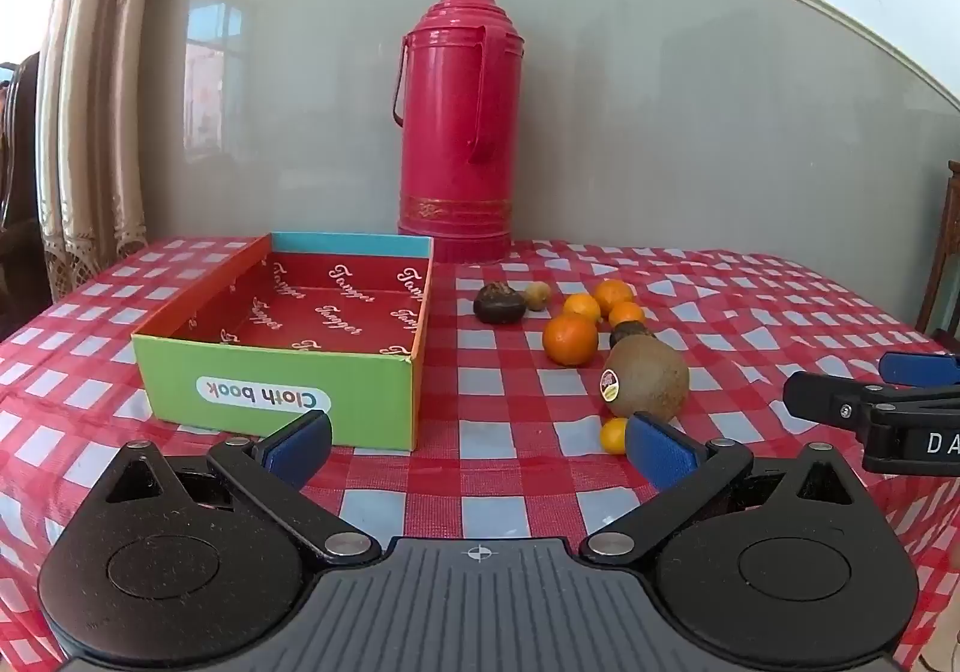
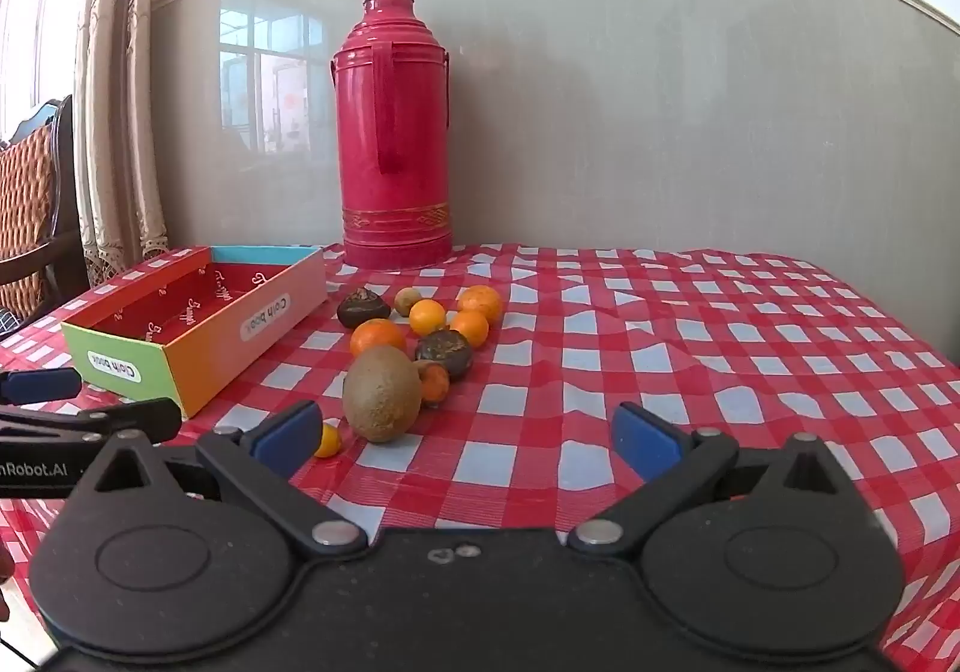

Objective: Organize fruits

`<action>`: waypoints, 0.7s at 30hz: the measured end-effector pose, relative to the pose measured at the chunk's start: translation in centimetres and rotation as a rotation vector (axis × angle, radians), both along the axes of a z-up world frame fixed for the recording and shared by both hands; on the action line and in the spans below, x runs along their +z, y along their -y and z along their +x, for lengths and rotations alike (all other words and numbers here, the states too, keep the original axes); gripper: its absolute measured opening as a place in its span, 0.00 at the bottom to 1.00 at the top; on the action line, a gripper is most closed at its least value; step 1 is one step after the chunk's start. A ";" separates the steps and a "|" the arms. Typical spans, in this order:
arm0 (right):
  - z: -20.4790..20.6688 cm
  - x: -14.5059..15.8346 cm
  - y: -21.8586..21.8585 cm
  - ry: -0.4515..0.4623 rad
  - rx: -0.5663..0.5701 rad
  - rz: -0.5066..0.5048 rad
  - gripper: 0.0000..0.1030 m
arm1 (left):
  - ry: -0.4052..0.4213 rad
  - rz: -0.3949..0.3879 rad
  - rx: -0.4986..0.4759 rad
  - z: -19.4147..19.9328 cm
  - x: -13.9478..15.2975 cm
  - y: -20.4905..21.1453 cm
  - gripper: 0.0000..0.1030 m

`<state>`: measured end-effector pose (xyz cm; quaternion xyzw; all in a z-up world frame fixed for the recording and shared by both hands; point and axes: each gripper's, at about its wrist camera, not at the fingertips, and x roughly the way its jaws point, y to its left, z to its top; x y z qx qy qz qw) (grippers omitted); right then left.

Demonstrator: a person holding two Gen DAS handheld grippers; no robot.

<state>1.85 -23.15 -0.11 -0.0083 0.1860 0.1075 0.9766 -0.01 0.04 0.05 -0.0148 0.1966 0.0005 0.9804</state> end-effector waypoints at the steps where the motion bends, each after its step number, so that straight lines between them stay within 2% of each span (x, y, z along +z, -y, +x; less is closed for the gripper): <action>1: 0.0 0.0 0.0 -0.001 -0.001 -0.003 0.95 | 0.002 0.000 0.000 0.0 0.0 0.0 1.00; 21: 0.0 0.1 0.2 -0.007 -0.005 0.010 0.95 | -0.007 -0.011 -0.006 0.1 -0.2 0.0 1.00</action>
